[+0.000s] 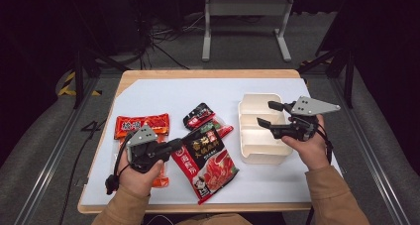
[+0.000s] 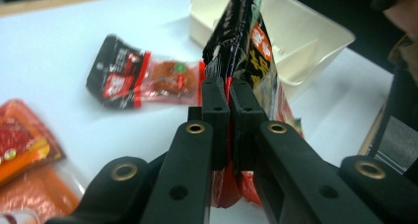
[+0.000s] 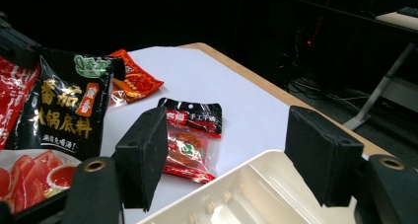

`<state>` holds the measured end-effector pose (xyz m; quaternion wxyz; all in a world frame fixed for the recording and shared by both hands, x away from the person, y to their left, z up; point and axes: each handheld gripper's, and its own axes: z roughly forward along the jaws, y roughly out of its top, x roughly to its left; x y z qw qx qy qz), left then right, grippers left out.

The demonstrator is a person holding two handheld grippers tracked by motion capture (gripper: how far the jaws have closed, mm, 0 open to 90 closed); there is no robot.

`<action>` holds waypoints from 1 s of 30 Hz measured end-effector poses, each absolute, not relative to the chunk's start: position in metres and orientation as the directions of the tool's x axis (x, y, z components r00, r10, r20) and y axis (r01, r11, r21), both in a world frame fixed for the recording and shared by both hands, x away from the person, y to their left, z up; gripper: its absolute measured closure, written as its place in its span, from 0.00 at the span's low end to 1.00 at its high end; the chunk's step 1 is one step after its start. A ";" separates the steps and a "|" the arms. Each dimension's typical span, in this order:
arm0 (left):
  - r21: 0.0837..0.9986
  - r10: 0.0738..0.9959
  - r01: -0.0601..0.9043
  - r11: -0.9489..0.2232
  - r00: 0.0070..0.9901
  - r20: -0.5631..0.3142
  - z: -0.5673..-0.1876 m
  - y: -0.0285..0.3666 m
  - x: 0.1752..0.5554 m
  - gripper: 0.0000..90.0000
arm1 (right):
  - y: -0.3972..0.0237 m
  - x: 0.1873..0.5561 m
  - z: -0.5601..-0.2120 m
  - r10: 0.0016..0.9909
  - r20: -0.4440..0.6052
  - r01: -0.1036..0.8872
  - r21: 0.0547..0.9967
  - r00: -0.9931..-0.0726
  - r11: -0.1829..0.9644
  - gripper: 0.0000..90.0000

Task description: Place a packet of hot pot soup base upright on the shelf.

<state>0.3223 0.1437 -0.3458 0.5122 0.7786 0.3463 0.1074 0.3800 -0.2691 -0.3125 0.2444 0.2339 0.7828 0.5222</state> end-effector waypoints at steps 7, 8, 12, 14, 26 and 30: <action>0.899 0.625 0.348 -0.266 0.772 -0.114 -0.330 0.136 0.315 0.97 | -0.265 0.378 -0.311 0.612 -0.134 0.108 0.934 -0.780 0.342 0.37; 0.902 0.623 0.338 -0.267 0.775 -0.105 -0.328 0.135 0.313 0.97 | -0.264 0.378 -0.311 0.610 -0.134 0.106 0.934 -0.781 0.342 0.37; 0.918 0.622 0.305 -0.255 0.778 -0.086 -0.321 0.137 0.312 0.97 | -0.259 0.376 -0.309 0.595 -0.136 0.100 0.933 -0.792 0.347 0.37; 0.922 0.617 0.289 -0.257 0.784 -0.074 -0.318 0.138 0.313 0.97 | -0.257 0.375 -0.308 0.588 -0.132 0.099 0.934 -0.798 0.344 0.37; 0.936 0.620 0.230 -0.268 0.784 -0.016 -0.306 0.141 0.315 0.97 | -0.234 0.373 -0.299 0.504 -0.092 0.097 0.937 -0.859 0.337 0.34; 0.937 0.621 0.231 -0.261 0.784 -0.020 -0.305 0.141 0.317 0.97 | -0.221 0.374 -0.296 0.467 -0.082 0.098 0.932 -0.881 0.349 0.33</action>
